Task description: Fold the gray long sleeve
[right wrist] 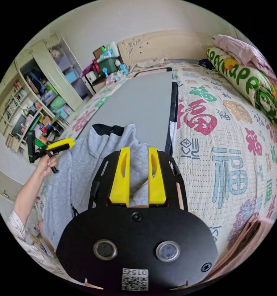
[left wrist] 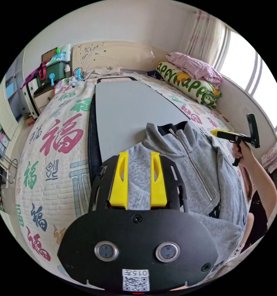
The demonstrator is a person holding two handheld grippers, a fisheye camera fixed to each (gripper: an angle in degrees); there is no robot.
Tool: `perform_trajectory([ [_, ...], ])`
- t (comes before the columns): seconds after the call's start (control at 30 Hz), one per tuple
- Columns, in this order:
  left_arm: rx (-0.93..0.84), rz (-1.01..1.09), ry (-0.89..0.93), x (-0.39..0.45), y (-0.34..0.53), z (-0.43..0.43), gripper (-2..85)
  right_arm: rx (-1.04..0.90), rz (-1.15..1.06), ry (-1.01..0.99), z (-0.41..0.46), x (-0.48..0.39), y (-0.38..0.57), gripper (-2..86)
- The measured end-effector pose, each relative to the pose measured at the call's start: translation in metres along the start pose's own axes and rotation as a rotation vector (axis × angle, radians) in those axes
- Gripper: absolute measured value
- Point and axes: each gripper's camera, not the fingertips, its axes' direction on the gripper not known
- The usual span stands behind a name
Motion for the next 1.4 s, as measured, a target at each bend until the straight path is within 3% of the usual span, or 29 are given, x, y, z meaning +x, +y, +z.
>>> perform_trajectory([
  [0.13, -0.021, -0.026, 0.011, -0.015, -0.009, 0.029, 12.3, -0.078, -0.124, 0.099, 0.026, -0.024, -0.022, 11.0],
  [0.27, -0.069, 0.005, 0.037, -0.018, -0.014, 0.052, 12.0, -0.124, -0.076, -0.122, 0.04, -0.029, -0.038, 14.1],
  [0.37, -0.098, 0.006, 0.008, -0.019, -0.013, 0.062, 9.2, -0.13, -0.106, 0.004, 0.041, -0.038, -0.037, 10.6],
  [0.5, -0.134, 0.05, 0.029, -0.017, -0.005, 0.071, 3.3, -0.145, -0.095, 0.009, 0.028, -0.047, -0.025, 2.7],
  [0.73, 0.073, 0.132, 0.042, 0.006, 0.034, 0.004, 1.5, 0.028, -0.205, -0.012, -0.077, -0.082, 0.022, 0.7],
  [0.87, 0.217, 0.255, 0.24, 0.021, 0.1, -0.091, 1.3, 0.169, -0.33, -0.047, -0.191, -0.112, 0.113, 0.5],
  [1.0, 0.194, 0.328, 0.446, 0.037, 0.226, -0.162, 1.2, 0.184, -0.467, -0.151, -0.283, -0.132, 0.254, 0.5],
  [1.17, -0.049, 0.264, 0.535, 0.077, 0.383, -0.138, 1.1, -0.013, -0.439, -0.312, -0.291, -0.134, 0.403, 0.4],
  [1.27, -0.053, 0.215, 0.568, 0.085, 0.44, -0.132, 1.2, -0.049, -0.405, -0.363, -0.292, -0.135, 0.453, 0.3],
  [1.4, -0.052, 0.213, 0.465, 0.096, 0.468, -0.139, 1.6, -0.069, -0.36, -0.256, -0.305, -0.133, 0.465, -0.1],
])
